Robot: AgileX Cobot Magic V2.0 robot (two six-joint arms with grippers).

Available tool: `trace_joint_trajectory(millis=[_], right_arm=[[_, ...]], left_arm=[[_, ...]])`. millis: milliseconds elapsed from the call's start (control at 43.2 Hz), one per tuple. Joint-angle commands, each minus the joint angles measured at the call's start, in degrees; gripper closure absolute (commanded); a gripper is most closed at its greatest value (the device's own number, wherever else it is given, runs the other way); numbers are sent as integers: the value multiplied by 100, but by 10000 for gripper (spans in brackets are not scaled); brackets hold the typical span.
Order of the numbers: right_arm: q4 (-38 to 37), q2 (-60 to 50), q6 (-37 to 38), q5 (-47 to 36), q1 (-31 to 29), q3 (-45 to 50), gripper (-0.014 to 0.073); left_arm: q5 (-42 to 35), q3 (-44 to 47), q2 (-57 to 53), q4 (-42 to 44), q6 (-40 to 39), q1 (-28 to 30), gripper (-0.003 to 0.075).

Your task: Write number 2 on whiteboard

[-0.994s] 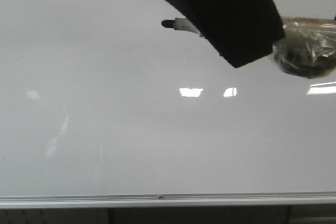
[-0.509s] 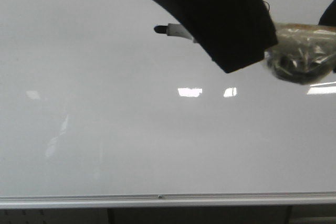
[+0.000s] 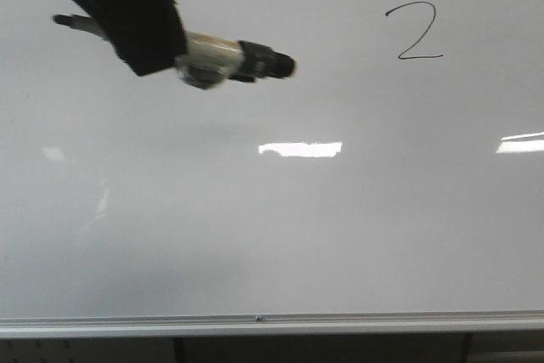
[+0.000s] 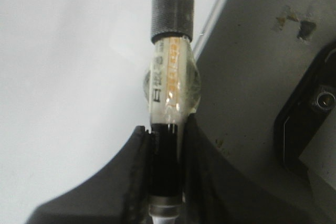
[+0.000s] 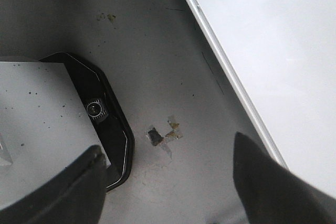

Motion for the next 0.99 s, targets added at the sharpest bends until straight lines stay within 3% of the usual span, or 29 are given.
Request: trace_joint_trajectory(millis=[0, 301, 416, 694, 971], right_arm=[[51, -79, 39, -199, -36, -193, 63], [61, -79, 43, -402, -36, -193, 63], [61, -79, 43, -472, -36, -193, 63], [61, -79, 43, -560, -36, -193, 63], [61, -79, 43, -643, -36, -193, 63]], left_arm=[[-448, 204, -680, 280, -650, 540, 702], [-2093, 1492, -2001, 270, -1692, 3101, 702], [-3135, 2111, -2228, 249, -2169, 3998, 702], [-6255, 3411, -1781, 151, -2277, 4843, 702], [-8271, 3514, -669, -288, -2251, 5342, 697]])
